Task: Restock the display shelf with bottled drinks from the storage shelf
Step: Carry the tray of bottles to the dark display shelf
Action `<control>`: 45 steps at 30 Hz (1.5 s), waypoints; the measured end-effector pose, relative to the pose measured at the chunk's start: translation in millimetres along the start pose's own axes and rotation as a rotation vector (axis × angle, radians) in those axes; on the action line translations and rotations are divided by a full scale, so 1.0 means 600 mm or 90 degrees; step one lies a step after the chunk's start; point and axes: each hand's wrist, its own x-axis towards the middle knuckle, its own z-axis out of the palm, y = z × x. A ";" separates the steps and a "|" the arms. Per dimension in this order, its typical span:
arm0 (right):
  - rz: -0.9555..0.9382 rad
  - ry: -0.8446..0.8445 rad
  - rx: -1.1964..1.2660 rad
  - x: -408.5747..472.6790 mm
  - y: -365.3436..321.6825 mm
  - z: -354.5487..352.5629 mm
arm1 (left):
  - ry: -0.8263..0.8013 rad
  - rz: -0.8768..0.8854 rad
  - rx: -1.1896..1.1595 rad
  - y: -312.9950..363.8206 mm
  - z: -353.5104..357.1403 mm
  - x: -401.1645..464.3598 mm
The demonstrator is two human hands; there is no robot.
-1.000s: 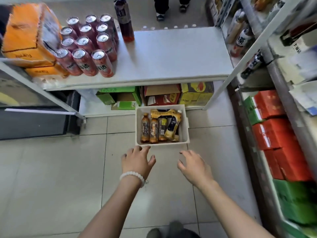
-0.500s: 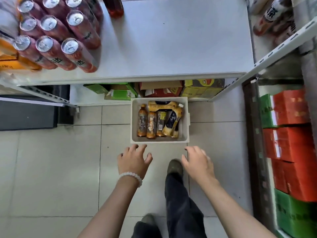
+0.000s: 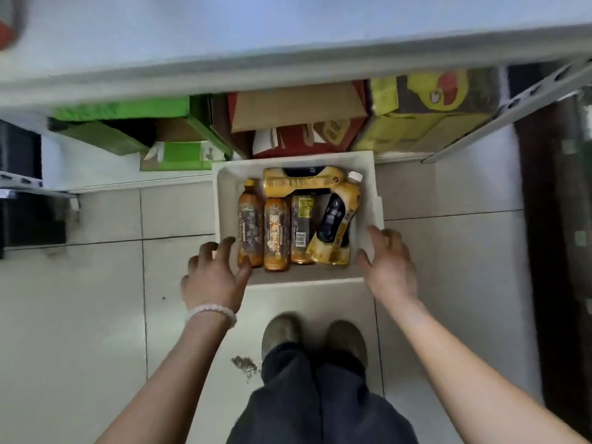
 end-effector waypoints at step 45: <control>-0.269 -0.041 0.113 -0.473 -0.338 -0.495 | 0.339 -0.470 -0.328 -0.284 -0.540 -0.658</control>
